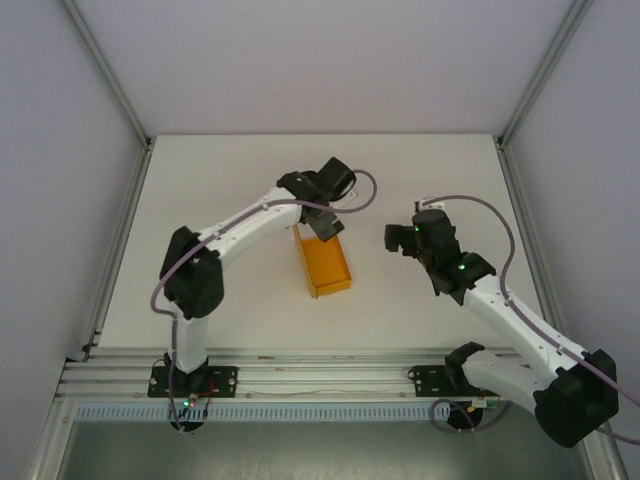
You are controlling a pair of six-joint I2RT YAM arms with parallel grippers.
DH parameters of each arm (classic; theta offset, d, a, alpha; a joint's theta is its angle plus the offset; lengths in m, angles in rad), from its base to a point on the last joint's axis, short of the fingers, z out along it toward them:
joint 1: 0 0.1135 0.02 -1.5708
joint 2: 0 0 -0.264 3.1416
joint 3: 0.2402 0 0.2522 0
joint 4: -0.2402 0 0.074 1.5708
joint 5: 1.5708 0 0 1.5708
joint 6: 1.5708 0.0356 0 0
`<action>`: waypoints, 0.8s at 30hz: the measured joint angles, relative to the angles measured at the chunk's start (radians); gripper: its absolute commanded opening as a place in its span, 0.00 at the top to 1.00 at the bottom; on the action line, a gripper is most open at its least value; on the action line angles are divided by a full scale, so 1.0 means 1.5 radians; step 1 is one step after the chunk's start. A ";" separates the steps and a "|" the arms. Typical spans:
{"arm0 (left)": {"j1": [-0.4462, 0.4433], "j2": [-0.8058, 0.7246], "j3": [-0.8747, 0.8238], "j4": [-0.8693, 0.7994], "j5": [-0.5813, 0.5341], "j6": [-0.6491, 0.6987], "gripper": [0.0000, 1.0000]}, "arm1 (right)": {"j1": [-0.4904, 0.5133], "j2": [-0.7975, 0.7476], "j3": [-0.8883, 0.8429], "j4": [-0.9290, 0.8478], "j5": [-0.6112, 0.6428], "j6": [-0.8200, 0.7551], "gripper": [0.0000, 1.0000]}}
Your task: Assemble paper box
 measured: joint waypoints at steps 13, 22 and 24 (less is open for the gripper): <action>0.191 -0.487 -0.455 0.248 0.017 -0.362 0.00 | 0.031 0.444 0.333 -0.087 -0.393 -0.467 0.14; 0.205 -0.588 -0.604 0.238 0.030 -0.456 0.00 | 0.054 0.727 0.615 -0.261 -0.441 -0.642 0.36; 0.205 -0.600 -0.604 0.240 0.033 -0.461 0.00 | 0.054 0.761 0.645 -0.287 -0.445 -0.654 0.49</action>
